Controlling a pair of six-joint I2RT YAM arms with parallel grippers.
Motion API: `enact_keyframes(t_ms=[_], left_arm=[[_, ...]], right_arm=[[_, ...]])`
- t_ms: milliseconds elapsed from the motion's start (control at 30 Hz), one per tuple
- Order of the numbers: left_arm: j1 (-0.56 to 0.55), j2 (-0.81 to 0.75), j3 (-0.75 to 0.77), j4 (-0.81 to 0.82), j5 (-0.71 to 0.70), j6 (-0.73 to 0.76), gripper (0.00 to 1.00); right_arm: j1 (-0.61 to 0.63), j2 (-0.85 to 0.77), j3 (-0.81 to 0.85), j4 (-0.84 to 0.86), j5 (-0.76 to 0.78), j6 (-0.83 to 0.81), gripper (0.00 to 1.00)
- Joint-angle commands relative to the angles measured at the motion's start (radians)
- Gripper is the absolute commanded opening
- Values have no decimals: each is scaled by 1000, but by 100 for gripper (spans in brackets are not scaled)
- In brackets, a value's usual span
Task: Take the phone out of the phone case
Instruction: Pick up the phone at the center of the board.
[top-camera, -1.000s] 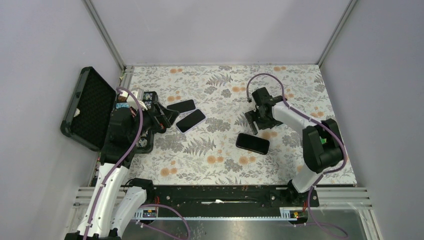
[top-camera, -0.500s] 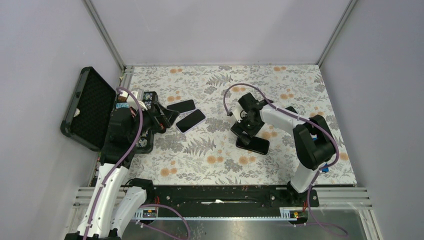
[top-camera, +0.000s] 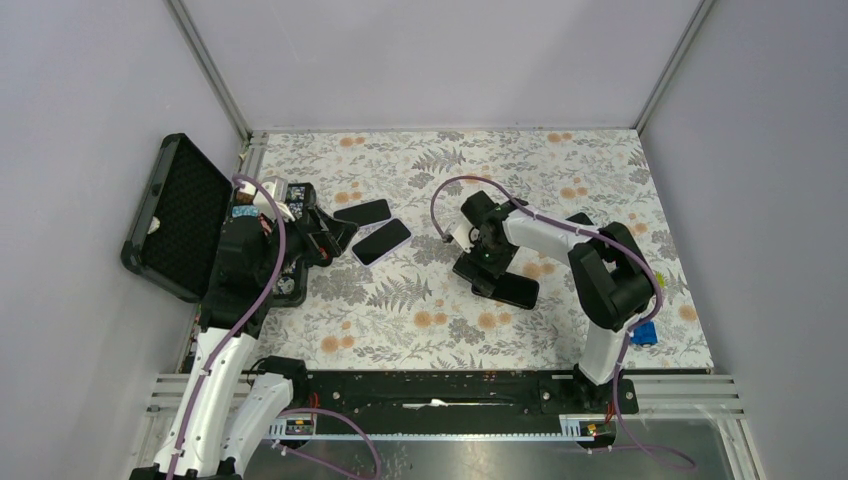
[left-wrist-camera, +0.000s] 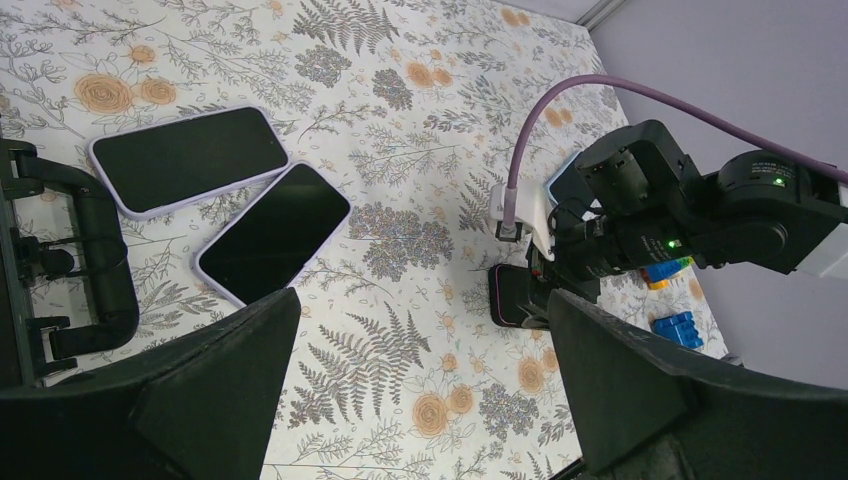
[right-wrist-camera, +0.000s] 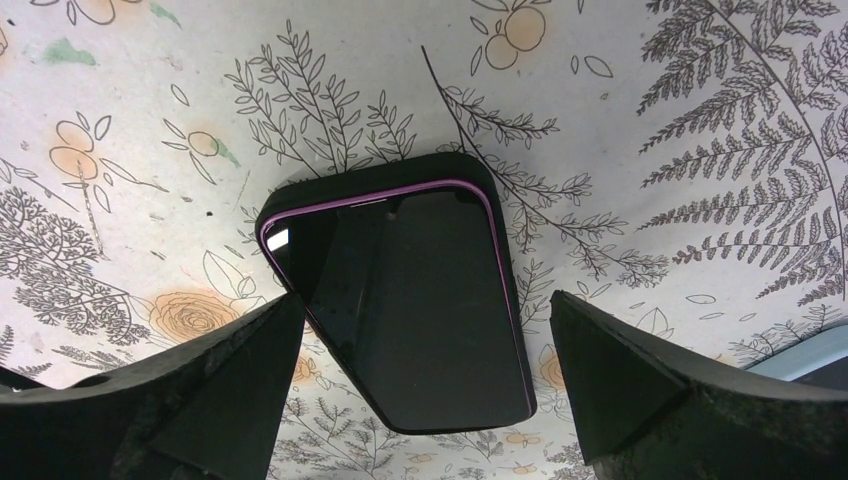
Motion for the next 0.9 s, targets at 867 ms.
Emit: enact_keyframes(t_ms=[867], left_arm=[[-3,7,3,16,7,37,99]], right_arm=[[16,52,52,-67,-6,-49,98]])
